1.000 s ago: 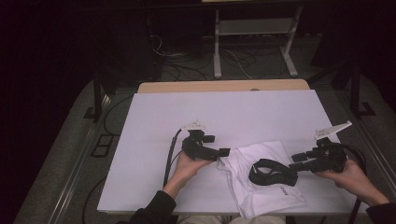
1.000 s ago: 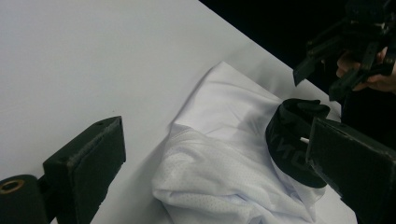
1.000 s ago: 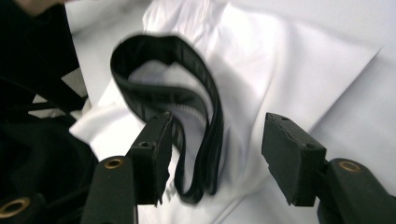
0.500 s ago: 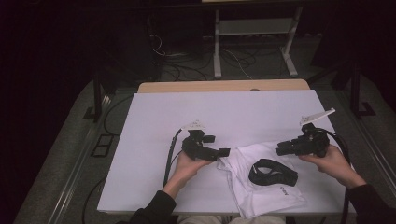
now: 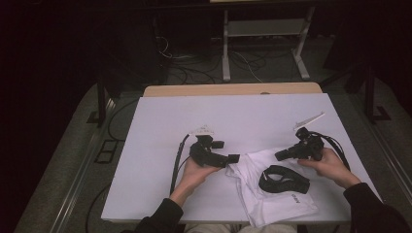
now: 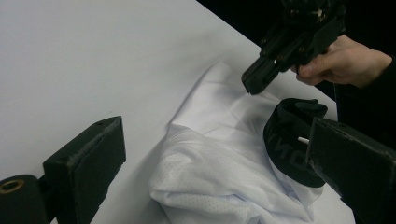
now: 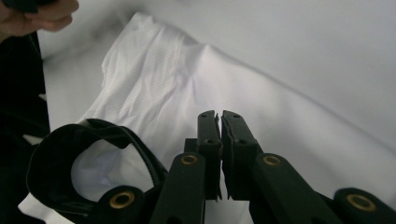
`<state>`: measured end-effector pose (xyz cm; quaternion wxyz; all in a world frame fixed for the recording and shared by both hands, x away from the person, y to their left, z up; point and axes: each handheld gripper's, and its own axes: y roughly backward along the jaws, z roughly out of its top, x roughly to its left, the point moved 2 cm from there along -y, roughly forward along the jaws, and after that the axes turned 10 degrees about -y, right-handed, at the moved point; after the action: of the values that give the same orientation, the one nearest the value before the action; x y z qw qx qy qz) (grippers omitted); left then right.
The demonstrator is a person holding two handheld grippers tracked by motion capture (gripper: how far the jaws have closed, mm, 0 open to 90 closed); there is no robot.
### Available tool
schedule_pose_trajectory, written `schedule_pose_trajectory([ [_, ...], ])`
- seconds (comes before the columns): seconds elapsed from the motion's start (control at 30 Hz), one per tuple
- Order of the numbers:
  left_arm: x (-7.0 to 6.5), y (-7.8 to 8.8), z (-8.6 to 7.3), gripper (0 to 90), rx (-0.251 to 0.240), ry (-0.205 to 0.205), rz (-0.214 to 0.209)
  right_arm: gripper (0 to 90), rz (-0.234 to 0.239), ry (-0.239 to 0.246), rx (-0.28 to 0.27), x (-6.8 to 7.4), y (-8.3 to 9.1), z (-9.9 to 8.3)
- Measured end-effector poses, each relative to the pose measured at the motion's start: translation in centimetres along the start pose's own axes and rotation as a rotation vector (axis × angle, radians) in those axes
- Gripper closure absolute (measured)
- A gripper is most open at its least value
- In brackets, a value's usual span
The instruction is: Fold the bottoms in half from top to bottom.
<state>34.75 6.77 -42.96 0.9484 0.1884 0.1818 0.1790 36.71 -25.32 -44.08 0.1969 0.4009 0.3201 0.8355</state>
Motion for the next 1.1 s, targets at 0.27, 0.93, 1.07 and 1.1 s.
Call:
schedule_pose_trajectory([
  [0.27, -0.1, -0.2, 0.0, 4.1, 0.003, -0.003, -0.004, 84.5, 0.067, 0.002, 0.119, 0.8, -1.6, -0.7],
  [0.93, -0.2, -0.3, -0.1, 4.1, 0.008, 0.001, -0.011, 82.7, 0.242, 0.034, 0.144, 3.4, -0.7, -4.0],
  [1.07, -0.2, -0.4, -0.1, 4.1, 0.009, 0.003, -0.014, 82.7, 0.263, 0.052, 0.17, 4.0, -0.9, -4.6],
  [1.1, -0.2, -0.4, -0.1, 4.1, 0.011, 0.001, -0.015, 82.3, 0.265, 0.05, 0.174, 4.1, -0.9, -4.8],
])
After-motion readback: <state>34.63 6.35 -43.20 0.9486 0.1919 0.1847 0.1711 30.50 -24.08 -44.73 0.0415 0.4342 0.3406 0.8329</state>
